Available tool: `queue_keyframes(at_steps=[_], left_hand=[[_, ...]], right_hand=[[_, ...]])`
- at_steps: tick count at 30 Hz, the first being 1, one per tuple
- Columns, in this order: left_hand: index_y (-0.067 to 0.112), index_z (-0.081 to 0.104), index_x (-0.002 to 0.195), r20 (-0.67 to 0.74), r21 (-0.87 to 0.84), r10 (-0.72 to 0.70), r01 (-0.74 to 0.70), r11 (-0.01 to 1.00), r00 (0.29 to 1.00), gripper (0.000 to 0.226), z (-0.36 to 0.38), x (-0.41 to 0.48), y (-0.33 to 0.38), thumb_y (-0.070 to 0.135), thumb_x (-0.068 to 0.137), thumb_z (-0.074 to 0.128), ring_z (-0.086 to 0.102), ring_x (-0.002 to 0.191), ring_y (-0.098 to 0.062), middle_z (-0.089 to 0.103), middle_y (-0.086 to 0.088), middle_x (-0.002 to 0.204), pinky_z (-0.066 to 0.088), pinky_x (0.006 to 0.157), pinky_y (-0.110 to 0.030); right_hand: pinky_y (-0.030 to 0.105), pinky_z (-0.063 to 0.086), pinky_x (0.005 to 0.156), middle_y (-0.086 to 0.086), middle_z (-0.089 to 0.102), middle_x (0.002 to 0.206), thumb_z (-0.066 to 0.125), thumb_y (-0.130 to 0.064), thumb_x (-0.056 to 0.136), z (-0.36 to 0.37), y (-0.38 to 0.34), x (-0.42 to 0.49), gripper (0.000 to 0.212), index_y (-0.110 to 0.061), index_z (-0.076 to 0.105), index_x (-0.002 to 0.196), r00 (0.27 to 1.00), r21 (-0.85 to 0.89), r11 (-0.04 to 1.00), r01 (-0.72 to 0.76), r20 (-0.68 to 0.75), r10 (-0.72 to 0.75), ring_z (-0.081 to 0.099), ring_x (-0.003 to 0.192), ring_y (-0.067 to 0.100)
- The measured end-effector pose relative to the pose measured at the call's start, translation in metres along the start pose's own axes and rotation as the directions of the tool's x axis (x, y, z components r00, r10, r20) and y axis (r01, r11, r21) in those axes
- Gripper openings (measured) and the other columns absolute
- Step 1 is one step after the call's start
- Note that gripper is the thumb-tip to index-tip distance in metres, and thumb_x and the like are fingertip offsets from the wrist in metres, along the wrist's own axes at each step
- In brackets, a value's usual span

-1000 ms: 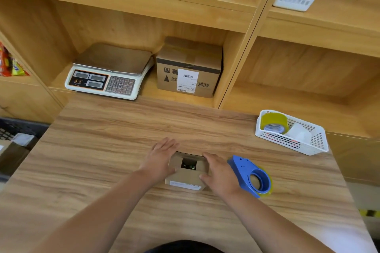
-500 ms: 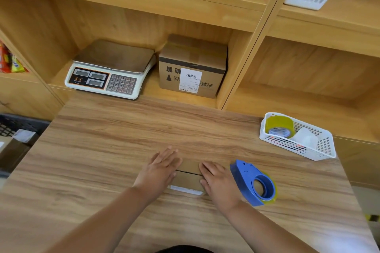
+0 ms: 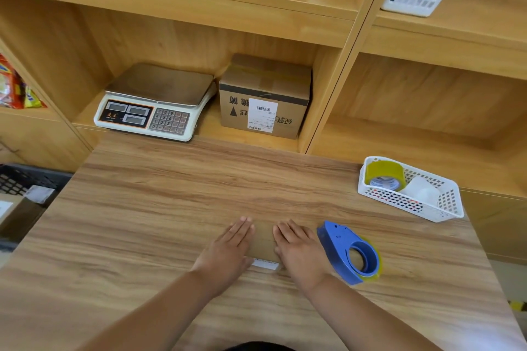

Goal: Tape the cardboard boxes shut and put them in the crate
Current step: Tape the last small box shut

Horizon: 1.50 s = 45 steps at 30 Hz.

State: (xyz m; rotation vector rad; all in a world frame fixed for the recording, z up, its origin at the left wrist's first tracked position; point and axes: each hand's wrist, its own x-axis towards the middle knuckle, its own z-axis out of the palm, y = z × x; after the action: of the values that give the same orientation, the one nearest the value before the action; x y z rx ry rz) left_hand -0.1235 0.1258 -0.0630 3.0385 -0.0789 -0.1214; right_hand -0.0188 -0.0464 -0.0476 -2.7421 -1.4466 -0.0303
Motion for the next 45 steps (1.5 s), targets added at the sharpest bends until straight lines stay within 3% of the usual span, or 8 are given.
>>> queue_keyframes(at_steps=[8,18,23,26,29,34,39,45], left_hand=[[0.001,0.043,0.131,-0.035,0.027,0.011,-0.010,1.000,0.999,0.097,0.001,-0.004,0.002,0.042,0.056,0.087,0.043,0.129,-0.022,0.051,-0.014,0.137,0.033,0.110,-0.039],[0.005,-0.007,0.142,-0.008,0.106,-0.045,0.045,0.993,0.999,0.084,0.005,0.000,0.006,0.031,0.092,0.055,-0.012,0.140,-0.023,-0.008,-0.013,0.154,-0.013,0.118,-0.038],[0.006,-0.014,0.147,0.023,0.091,-0.064,0.062,0.994,0.998,0.092,0.000,-0.005,0.010,0.028,0.090,0.056,-0.017,0.140,-0.025,-0.006,-0.013,0.157,-0.008,0.117,-0.038],[0.021,0.010,0.149,0.080,-0.002,-0.053,0.053,0.999,0.995,0.109,0.001,-0.006,0.006,0.033,0.065,0.078,0.012,0.146,-0.025,0.029,-0.014,0.152,0.023,0.114,-0.039],[0.043,-0.035,0.136,0.110,-0.036,-0.030,0.034,0.999,0.993,0.104,0.001,-0.008,0.004,0.035,0.087,0.056,-0.030,0.137,-0.014,-0.012,-0.010,0.156,-0.008,0.116,-0.039],[0.039,-0.031,0.134,0.160,-0.027,-0.060,0.065,0.998,0.985,0.076,-0.012,-0.006,0.013,0.042,0.098,0.036,-0.042,0.132,-0.017,-0.040,-0.006,0.144,-0.019,0.109,-0.038],[0.035,-0.030,0.136,0.211,0.054,-0.088,0.078,0.995,0.974,0.077,-0.019,-0.008,0.019,0.044,0.098,0.037,-0.037,0.133,-0.023,-0.041,-0.007,0.143,-0.016,0.112,-0.039],[0.026,-0.032,0.135,0.236,0.107,-0.122,0.099,0.989,0.964,0.080,-0.024,-0.008,0.023,0.037,0.098,0.038,-0.037,0.131,-0.021,-0.040,-0.008,0.141,-0.018,0.111,-0.041]], right_hand=[[0.043,0.021,0.109,0.010,0.047,0.143,0.031,-0.055,0.078,0.010,0.001,-0.022,0.078,-0.006,0.034,0.138,0.984,-0.035,0.999,-0.017,0.176,0.023,0.032,0.135,0.023],[0.043,0.042,0.101,0.006,0.048,0.143,0.078,-0.066,0.054,0.006,0.001,-0.018,0.099,-0.011,0.055,0.133,0.983,-0.026,0.999,-0.028,0.179,0.032,0.047,0.130,0.021],[0.034,-0.015,0.116,-0.007,-0.023,0.150,0.025,-0.057,0.093,-0.012,0.012,-0.022,0.077,-0.016,-0.005,0.152,0.952,0.054,0.998,0.020,0.303,-0.036,-0.023,0.141,0.013],[0.037,0.019,0.117,0.004,0.025,0.155,0.042,-0.054,0.083,-0.010,0.027,-0.039,0.077,-0.010,0.034,0.145,0.972,-0.020,0.996,-0.092,0.214,0.094,0.026,0.143,0.022],[0.044,0.049,0.092,0.010,0.059,0.130,0.085,-0.035,0.055,-0.004,0.044,-0.061,0.081,-0.010,0.057,0.126,0.969,-0.035,0.975,-0.220,0.111,0.223,0.045,0.120,0.024],[0.039,0.056,0.070,0.013,0.066,0.100,0.092,-0.021,0.035,-0.003,0.058,-0.075,0.088,-0.003,0.060,0.114,0.892,-0.033,0.899,-0.437,0.108,0.438,0.059,0.090,0.029],[0.033,0.044,0.090,0.010,0.046,0.130,0.058,-0.023,0.089,-0.002,0.060,-0.075,0.065,-0.004,0.028,0.143,0.760,0.053,0.765,-0.642,0.176,0.626,0.053,0.112,0.026],[0.029,0.043,0.076,0.006,0.059,0.121,0.045,-0.021,0.095,-0.001,0.070,-0.076,0.040,-0.013,0.036,0.134,0.633,0.060,0.651,-0.757,0.315,0.707,0.059,0.104,0.027]])
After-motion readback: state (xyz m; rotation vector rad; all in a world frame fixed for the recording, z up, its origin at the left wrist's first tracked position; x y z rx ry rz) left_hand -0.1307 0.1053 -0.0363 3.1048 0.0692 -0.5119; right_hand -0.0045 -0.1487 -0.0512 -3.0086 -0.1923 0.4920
